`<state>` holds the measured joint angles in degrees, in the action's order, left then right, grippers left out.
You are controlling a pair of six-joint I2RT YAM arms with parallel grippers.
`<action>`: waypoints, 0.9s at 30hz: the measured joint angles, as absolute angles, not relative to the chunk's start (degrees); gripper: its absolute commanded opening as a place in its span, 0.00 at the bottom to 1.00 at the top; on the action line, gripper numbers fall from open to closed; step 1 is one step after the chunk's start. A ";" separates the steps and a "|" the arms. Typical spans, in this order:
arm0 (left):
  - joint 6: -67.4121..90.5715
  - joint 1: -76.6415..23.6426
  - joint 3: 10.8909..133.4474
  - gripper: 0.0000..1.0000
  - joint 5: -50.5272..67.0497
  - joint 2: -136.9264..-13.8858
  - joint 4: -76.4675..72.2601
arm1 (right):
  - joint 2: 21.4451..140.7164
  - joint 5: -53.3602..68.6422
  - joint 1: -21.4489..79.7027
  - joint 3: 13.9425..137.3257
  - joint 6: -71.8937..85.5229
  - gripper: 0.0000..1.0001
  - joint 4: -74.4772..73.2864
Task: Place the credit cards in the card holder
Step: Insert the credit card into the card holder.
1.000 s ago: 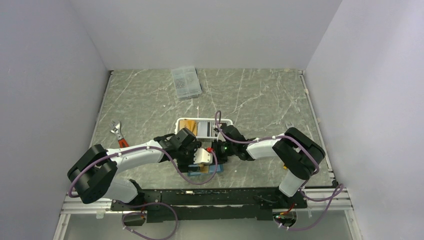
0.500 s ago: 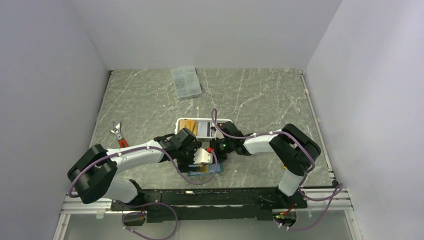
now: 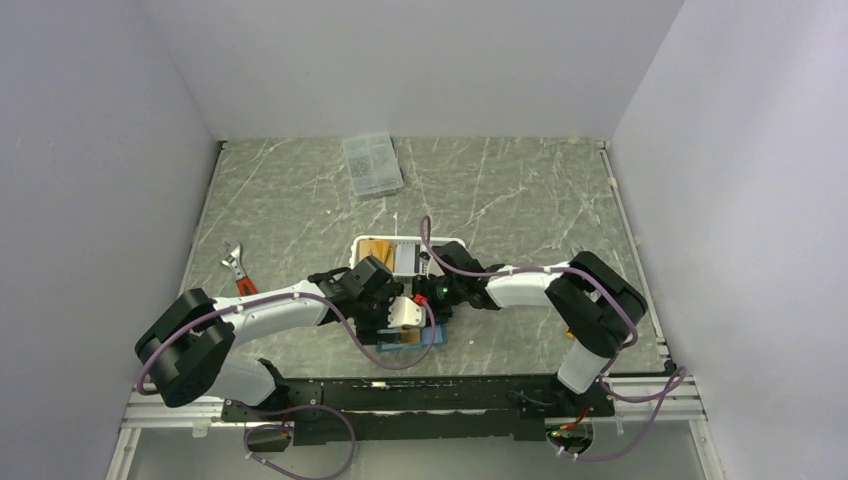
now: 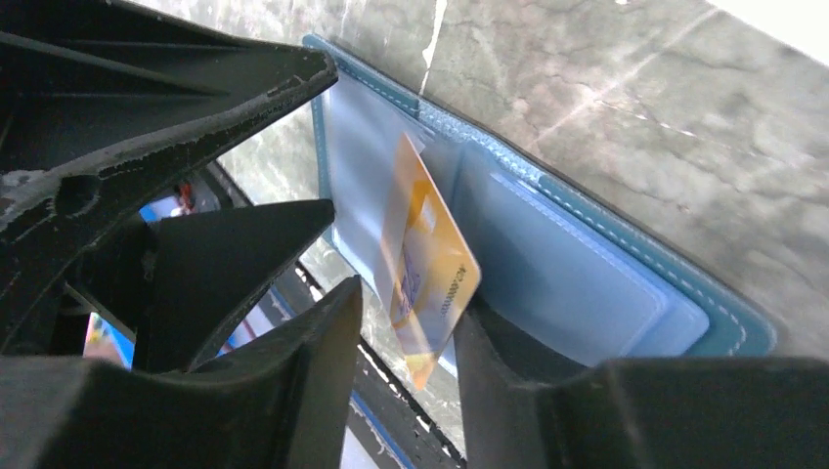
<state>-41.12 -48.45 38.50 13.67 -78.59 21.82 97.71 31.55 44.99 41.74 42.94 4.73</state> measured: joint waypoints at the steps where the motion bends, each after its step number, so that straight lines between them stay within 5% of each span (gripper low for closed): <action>1: -41.12 -48.47 38.50 0.82 13.67 -78.59 21.54 | 96.97 30.46 45.30 41.71 43.11 0.49 4.12; 27: -41.12 -48.49 38.50 0.82 13.61 -78.74 20.91 | 91.94 11.73 51.94 42.96 46.70 0.46 -1.65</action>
<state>-41.12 -48.49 38.50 13.61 -78.74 20.91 91.94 11.73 51.94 42.96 46.70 -1.65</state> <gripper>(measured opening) 0.818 0.458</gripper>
